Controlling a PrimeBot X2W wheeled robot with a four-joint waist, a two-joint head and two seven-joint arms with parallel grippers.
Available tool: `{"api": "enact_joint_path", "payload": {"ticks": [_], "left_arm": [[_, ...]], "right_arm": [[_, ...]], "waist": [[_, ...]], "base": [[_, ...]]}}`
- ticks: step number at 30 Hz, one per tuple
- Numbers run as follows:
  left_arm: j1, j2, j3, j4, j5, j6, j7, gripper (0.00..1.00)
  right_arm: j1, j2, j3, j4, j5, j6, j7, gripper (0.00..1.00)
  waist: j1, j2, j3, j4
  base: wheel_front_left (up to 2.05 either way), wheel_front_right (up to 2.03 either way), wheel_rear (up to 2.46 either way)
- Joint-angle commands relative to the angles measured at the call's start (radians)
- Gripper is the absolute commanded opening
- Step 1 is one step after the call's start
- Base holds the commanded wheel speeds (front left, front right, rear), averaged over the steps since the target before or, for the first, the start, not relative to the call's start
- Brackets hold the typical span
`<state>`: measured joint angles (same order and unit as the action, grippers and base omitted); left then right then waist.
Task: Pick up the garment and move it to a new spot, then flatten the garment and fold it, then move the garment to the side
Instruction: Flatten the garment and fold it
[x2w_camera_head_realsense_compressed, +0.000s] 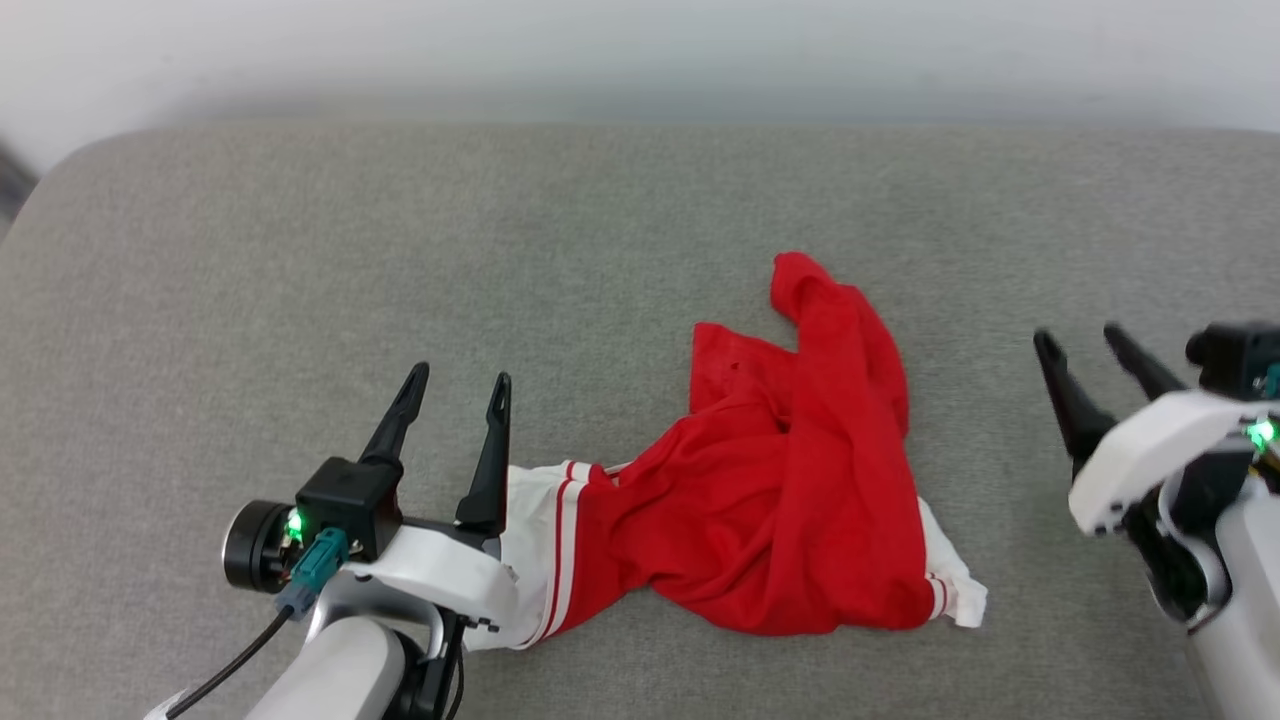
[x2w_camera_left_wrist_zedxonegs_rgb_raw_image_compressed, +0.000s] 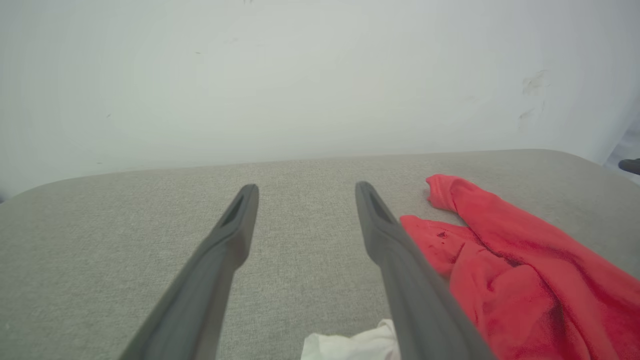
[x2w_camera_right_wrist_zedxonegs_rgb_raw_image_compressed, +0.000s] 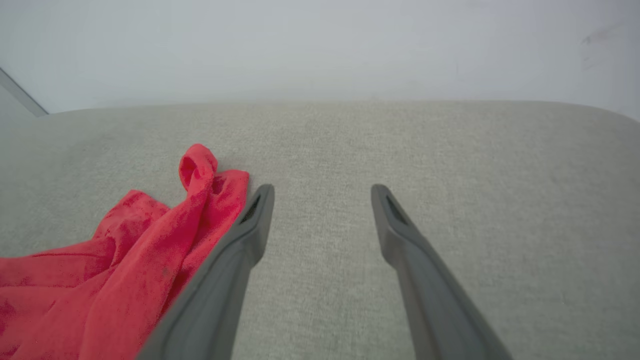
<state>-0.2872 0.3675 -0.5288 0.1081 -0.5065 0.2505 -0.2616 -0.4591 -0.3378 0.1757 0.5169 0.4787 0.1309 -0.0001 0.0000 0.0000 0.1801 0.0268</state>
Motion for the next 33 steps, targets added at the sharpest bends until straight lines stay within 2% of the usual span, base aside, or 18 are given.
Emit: {"api": "enact_joint_path", "payload": {"ticks": [1,8,13,18,24,25,26,27,33], "left_arm": [[0.013,0.005,0.004,-0.001,-0.006,0.004,-0.004,1.00],[0.056,0.016,0.006,-0.016,-0.016,0.013,-0.002,1.00],[0.047,0.015,0.000,-0.029,-0.014,0.013,0.005,1.00],[0.026,0.008,0.000,-0.033,-0.015,0.012,0.006,1.00],[0.008,0.006,0.002,-0.028,-0.008,0.008,0.003,1.00],[0.008,0.007,0.004,-0.028,-0.008,0.009,0.003,1.00],[0.009,0.007,0.006,-0.027,-0.008,0.011,0.002,1.00],[0.010,0.006,0.008,-0.027,-0.008,0.012,0.002,1.00],[0.035,0.012,0.025,-0.024,-0.012,0.023,0.000,1.00]], "right_arm": [[0.022,-0.004,-0.003,-0.016,-0.006,0.000,0.016,1.00],[0.227,-0.017,0.003,-0.236,-0.001,0.000,0.342,1.00],[0.285,-0.011,0.042,-0.336,0.017,0.000,0.503,1.00],[0.263,-0.011,0.108,-0.330,0.041,0.000,0.575,1.00],[0.220,0.002,0.146,-0.226,0.060,0.000,0.613,1.00],[0.218,0.005,0.150,-0.210,0.063,0.000,0.618,0.49],[0.214,0.008,0.149,-0.203,0.066,0.000,0.615,0.20],[0.209,0.007,0.144,-0.202,0.065,0.000,0.605,0.00],[0.202,-0.003,0.050,-0.264,0.017,-0.001,0.544,0.00]], "waist": [[0.0000,0.0000,-0.031,-0.028],[0.0000,0.0000,-0.064,-0.050],[0.0000,0.0000,-0.053,-0.038],[0.0000,0.0000,-0.021,-0.002],[0.0000,0.0000,0.011,0.034],[0.0000,0.0000,0.012,0.036],[0.0000,0.0000,0.013,0.037],[0.0000,0.0000,0.014,0.038],[0.0000,0.0000,-0.007,0.012]], "base": [[0.00,0.00,0.00],[0.00,0.00,0.00],[0.00,0.00,0.00],[0.00,0.00,0.00],[0.00,0.00,0.00],[0.00,0.00,0.00],[0.00,0.00,0.00],[0.00,0.00,0.00],[0.00,0.00,0.00]]}}
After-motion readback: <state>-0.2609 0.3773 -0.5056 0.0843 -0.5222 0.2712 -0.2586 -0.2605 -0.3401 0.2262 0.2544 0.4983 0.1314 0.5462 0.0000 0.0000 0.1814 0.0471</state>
